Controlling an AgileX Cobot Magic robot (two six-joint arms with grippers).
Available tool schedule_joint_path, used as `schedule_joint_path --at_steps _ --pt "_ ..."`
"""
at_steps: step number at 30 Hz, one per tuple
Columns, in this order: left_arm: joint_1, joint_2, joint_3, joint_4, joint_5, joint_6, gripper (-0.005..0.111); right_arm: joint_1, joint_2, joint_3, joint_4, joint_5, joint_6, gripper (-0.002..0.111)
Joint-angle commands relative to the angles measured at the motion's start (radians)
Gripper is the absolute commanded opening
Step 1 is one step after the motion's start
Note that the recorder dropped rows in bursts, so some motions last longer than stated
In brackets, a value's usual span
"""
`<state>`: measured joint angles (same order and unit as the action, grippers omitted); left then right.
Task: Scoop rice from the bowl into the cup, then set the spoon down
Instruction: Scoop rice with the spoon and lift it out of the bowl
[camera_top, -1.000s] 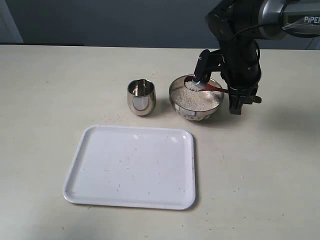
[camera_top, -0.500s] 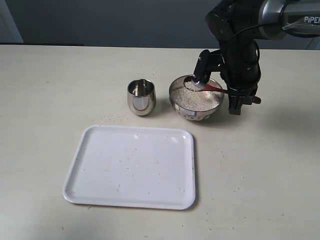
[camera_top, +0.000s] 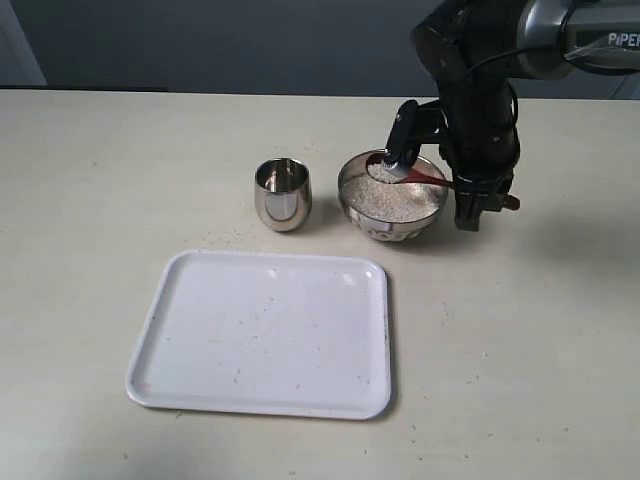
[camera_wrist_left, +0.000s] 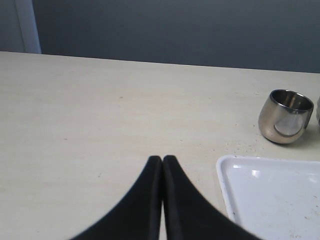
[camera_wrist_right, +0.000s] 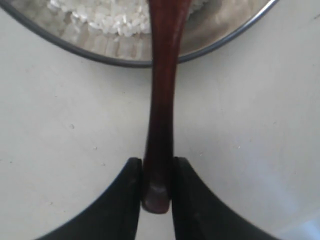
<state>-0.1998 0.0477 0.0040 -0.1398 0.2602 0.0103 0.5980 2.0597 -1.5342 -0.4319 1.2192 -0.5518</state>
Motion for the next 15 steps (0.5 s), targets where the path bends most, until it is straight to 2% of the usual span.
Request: schedule_joint_path --at_steps 1,15 --pt "-0.003 -0.001 -0.004 0.001 -0.007 -0.001 0.001 -0.008 -0.009 -0.006 0.016 0.002 -0.004 0.0" --pt "-0.003 -0.001 -0.004 0.001 -0.007 -0.001 0.001 -0.005 0.021 -0.006 0.023 0.002 -0.004 0.0"
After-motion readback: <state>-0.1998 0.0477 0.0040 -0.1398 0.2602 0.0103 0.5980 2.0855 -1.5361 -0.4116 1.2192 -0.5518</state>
